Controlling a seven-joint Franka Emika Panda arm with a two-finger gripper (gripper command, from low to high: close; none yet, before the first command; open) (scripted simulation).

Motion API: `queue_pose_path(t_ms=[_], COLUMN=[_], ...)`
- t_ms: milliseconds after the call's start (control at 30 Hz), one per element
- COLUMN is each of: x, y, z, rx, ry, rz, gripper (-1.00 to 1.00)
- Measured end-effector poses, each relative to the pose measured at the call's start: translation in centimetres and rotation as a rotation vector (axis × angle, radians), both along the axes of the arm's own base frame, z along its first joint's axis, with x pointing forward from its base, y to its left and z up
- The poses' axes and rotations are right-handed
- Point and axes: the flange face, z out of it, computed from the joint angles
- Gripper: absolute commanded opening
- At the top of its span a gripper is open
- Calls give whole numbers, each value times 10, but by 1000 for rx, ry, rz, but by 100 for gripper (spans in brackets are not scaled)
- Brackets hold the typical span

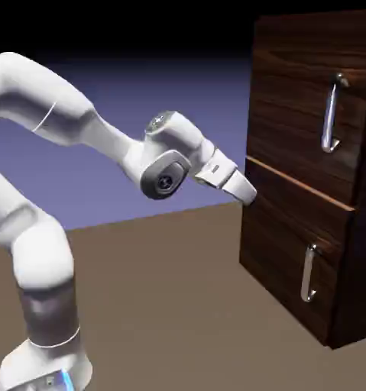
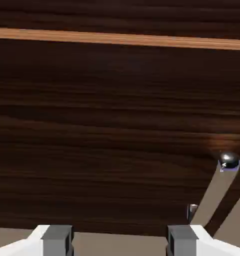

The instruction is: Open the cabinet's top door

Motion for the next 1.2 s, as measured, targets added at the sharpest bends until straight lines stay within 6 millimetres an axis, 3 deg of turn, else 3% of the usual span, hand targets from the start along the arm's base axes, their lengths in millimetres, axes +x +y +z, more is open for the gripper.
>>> queue_pose_path(t_ms=[600,900,1200], x=[10,9,11], y=[28,24,7], z=[97,127,145], rx=[-687,-1072,-1479], ry=[-268,-375,-438], rz=[539,726,866], gripper=[0,0,0])
